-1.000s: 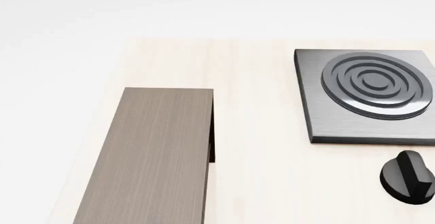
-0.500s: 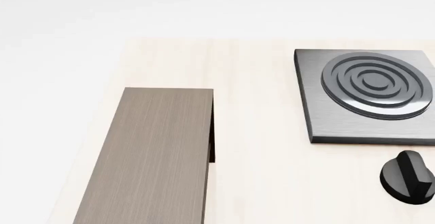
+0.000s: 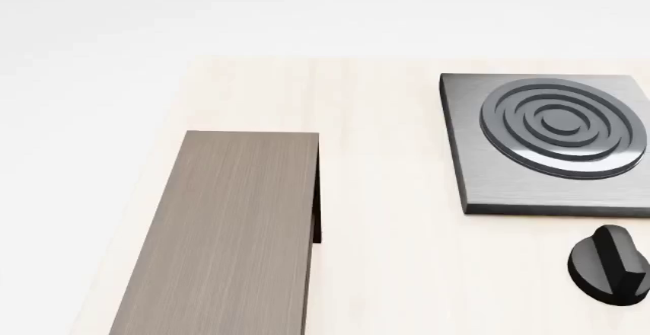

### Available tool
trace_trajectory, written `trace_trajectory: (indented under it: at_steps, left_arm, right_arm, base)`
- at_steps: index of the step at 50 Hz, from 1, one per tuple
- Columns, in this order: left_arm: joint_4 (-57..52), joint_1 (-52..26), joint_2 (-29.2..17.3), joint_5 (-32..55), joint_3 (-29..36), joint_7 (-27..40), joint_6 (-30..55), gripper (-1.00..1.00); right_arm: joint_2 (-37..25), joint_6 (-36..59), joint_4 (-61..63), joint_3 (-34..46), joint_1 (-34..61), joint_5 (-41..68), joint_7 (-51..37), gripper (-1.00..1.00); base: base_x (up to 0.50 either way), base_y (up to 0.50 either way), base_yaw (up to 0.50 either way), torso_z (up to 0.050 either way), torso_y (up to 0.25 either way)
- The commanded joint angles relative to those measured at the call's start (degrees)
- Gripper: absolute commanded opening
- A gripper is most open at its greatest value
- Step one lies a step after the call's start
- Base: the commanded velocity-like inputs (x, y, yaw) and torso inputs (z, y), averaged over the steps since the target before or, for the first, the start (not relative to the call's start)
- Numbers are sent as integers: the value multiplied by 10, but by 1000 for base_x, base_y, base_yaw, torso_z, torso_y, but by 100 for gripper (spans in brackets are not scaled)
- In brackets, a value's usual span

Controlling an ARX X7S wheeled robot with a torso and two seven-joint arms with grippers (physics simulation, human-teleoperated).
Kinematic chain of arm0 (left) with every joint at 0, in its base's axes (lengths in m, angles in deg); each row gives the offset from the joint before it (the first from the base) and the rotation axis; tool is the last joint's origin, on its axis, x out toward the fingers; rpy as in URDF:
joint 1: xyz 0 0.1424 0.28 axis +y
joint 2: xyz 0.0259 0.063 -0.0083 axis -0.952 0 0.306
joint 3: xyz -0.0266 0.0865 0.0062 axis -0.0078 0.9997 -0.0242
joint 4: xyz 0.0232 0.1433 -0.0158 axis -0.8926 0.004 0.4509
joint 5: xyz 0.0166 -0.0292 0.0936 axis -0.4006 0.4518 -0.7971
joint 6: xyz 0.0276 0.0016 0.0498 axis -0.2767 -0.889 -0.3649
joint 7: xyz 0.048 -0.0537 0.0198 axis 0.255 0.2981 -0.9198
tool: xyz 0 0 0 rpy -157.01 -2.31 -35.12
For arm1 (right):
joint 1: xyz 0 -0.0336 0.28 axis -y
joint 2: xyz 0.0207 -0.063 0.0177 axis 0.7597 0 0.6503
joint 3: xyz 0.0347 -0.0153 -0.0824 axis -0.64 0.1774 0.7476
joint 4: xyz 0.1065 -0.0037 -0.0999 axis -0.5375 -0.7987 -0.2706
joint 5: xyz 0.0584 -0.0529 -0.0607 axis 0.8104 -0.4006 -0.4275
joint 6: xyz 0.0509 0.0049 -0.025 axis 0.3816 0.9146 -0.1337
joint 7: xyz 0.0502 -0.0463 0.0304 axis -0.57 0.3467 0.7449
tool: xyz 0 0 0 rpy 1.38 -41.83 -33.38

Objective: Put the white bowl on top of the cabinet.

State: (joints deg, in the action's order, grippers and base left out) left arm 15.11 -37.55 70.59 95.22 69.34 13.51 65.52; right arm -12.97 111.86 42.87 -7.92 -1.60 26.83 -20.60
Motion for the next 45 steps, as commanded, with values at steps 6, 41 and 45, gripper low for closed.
trace_trajectory:
  at_steps: [6, 41, 45]
  left_arm:
    - [-4, 0, -3, 2, 1, 3, 5, 100]
    - [-1, 1, -6, 3, 5, 8, 0, 100]
    - [-2, 2, -6, 4, 6, 9, 1, 100]
  right_arm:
    - [-16, -27, -94, -2, 19, 5, 5, 100]
    - [-23, -48, -127, -22, 8, 0, -21, -100]
    - [-18, -48, -109, -19, 5, 0, -19, -100]
  base:
    - [0, 0, 0, 0, 0]
    - [1, -1, -1, -1, 0]
    - [0, 0, 0, 0, 0]
